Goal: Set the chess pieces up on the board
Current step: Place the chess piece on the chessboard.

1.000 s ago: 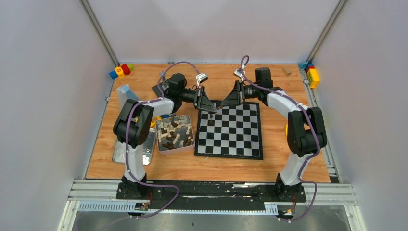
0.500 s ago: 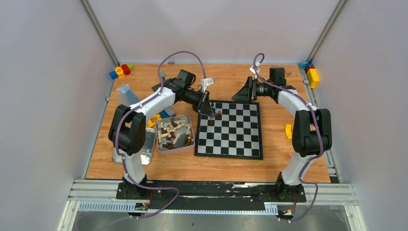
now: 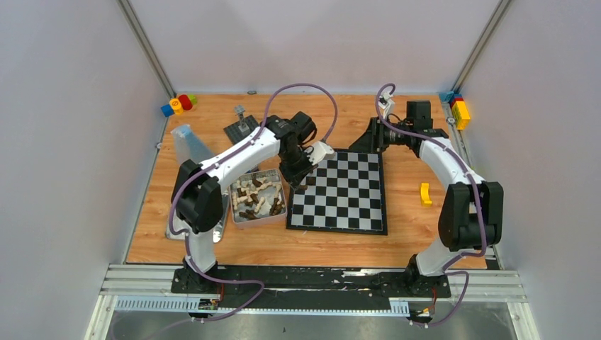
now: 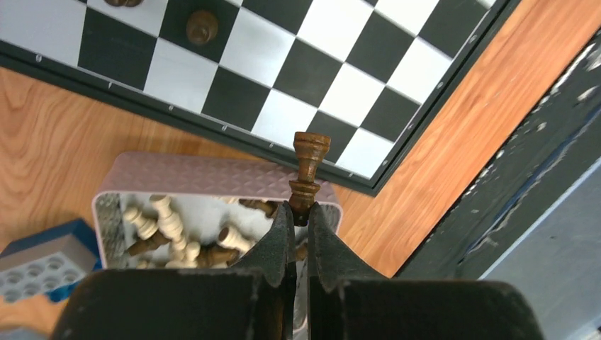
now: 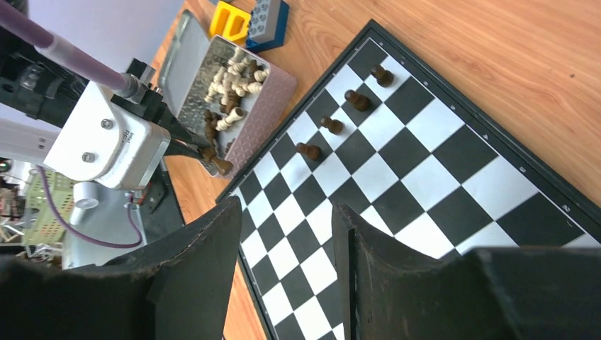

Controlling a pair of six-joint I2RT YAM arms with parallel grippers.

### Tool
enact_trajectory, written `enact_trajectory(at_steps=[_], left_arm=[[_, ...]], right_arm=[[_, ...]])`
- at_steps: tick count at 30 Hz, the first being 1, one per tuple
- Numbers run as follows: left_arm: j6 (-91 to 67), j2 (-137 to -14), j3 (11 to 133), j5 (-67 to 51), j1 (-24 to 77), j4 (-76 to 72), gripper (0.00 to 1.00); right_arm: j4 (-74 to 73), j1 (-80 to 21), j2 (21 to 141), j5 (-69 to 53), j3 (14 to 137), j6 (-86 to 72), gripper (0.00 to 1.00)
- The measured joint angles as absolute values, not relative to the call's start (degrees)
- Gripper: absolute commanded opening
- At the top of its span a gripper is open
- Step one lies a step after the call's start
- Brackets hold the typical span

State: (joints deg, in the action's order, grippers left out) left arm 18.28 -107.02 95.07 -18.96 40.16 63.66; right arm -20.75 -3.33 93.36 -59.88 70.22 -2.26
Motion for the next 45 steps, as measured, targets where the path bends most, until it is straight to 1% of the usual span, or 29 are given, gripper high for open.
enact_trajectory(at_steps=[6, 11, 14, 20, 25, 37, 45], left_arm=[[21.6, -112.6, 103.4, -10.2, 42.9, 73.6, 0.02], [23.7, -119.9, 111.3, -5.5, 43.6, 80.5, 0.02], [24.6, -123.5, 113.7, -3.4, 43.9, 83.2, 0.02], [26.0, -127.2, 114.5, -0.4, 46.0, 87.2, 0.04], [26.3, -129.7, 117.6, 1.5, 48.3, 88.5, 0.08], [26.4, -134.3, 120.6, 5.6, 50.7, 89.1, 0.14], [26.4, -134.7, 121.4, 7.0, 51.5, 89.4, 0.20]], right_arm=[[-21.8, -3.3, 90.3, -56.6, 65.8, 2.2, 0.49], [-22.3, -2.7, 89.0, -55.4, 63.0, 4.1, 0.49], [-22.4, -1.7, 88.4, -55.1, 62.6, 4.5, 0.49], [-22.1, 1.8, 86.7, -55.1, 61.6, 4.7, 0.49], [-21.9, 3.9, 86.7, -55.6, 61.3, 4.6, 0.49], [-21.9, 4.9, 86.6, -57.3, 60.8, 4.6, 0.49], [-21.9, 5.5, 86.6, -58.1, 60.7, 4.6, 0.48]])
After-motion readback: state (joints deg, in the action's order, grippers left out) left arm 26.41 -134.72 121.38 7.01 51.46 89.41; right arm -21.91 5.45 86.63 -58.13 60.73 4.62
